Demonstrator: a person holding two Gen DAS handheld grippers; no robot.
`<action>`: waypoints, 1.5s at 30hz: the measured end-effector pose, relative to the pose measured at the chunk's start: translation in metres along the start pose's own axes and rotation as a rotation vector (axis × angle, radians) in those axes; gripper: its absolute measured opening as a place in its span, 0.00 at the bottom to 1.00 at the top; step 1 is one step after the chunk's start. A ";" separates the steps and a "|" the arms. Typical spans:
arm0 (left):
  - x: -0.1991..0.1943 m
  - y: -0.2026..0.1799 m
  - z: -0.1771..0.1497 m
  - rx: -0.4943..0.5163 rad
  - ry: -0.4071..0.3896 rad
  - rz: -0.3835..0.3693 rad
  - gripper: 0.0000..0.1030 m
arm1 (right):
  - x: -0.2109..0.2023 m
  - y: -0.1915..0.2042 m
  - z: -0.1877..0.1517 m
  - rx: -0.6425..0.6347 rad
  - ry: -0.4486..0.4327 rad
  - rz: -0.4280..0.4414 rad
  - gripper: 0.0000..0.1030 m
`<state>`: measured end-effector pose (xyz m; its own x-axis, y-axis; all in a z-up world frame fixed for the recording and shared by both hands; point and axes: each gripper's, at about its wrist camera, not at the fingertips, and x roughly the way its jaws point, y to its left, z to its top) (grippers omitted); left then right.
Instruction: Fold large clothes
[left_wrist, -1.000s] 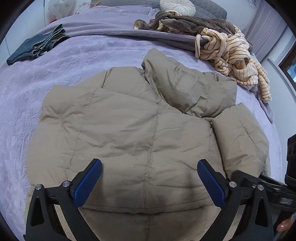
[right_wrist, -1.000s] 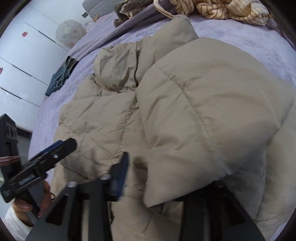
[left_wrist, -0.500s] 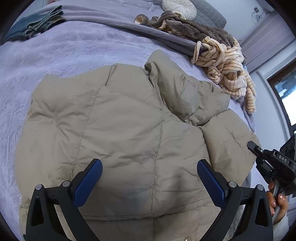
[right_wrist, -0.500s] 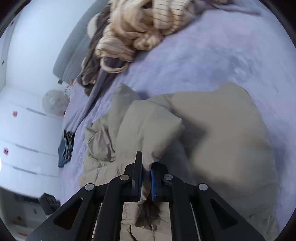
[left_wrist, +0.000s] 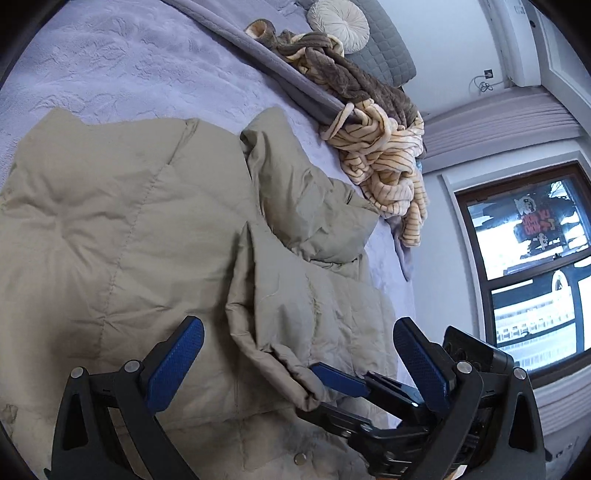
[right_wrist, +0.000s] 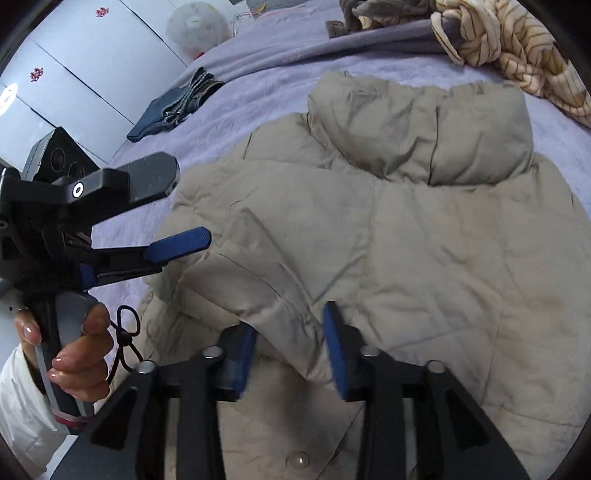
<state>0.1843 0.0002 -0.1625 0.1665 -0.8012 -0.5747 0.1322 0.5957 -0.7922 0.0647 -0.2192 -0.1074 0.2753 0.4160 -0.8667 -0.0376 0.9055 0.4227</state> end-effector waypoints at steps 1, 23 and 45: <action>0.006 -0.001 -0.001 0.004 0.011 0.016 1.00 | -0.008 -0.011 -0.007 0.041 -0.003 0.029 0.60; 0.039 -0.027 -0.020 0.254 0.068 0.308 0.09 | -0.132 -0.211 -0.078 0.578 -0.313 -0.041 0.05; -0.023 -0.025 -0.012 0.314 -0.146 0.479 0.11 | -0.177 -0.235 -0.107 0.590 -0.333 -0.096 0.56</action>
<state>0.1657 0.0030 -0.1324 0.4089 -0.4360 -0.8017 0.2883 0.8952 -0.3398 -0.0780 -0.4967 -0.0819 0.5356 0.2024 -0.8198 0.5057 0.7006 0.5034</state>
